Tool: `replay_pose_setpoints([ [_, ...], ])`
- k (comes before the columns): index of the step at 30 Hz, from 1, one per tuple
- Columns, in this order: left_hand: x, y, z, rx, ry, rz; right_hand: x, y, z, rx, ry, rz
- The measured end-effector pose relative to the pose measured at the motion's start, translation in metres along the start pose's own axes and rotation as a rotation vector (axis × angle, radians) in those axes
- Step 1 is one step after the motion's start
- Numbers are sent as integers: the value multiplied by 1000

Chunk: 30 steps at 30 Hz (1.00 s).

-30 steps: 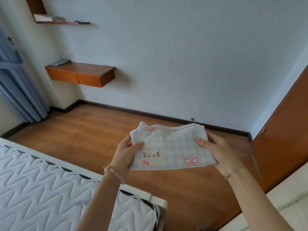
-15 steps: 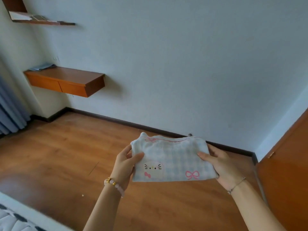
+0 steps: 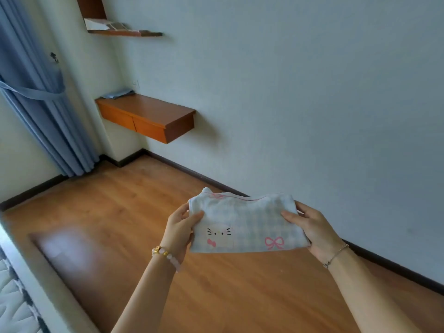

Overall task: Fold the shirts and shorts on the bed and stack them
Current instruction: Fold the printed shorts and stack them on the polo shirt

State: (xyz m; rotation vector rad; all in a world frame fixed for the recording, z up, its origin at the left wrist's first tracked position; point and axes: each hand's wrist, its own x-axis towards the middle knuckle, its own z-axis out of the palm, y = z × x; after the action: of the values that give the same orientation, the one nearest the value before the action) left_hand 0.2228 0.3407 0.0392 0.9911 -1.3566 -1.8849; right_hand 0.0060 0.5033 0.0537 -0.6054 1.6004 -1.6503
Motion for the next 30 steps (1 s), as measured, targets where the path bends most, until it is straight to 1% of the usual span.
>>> replay_pose_setpoints([
  [4, 55, 12, -21, -5, 112, 1, 89, -3, 29, -38, -98, 12],
  [8, 124, 27, -44, -39, 229, 46, 182, -15, 68, -75, -219, -10],
  [14, 214, 69, -96, -65, 463, 83, 320, -43, 158, -141, -460, -41],
  [21, 281, 112, -191, -142, 694, 140, 432, -47, 308, -197, -705, -30],
  [26, 325, 133, -289, -203, 827, 185, 494, -33, 436, -178, -845, 24],
  [30, 362, 161, -377, -235, 900, 222, 536, -30, 549, -143, -937, 97],
])
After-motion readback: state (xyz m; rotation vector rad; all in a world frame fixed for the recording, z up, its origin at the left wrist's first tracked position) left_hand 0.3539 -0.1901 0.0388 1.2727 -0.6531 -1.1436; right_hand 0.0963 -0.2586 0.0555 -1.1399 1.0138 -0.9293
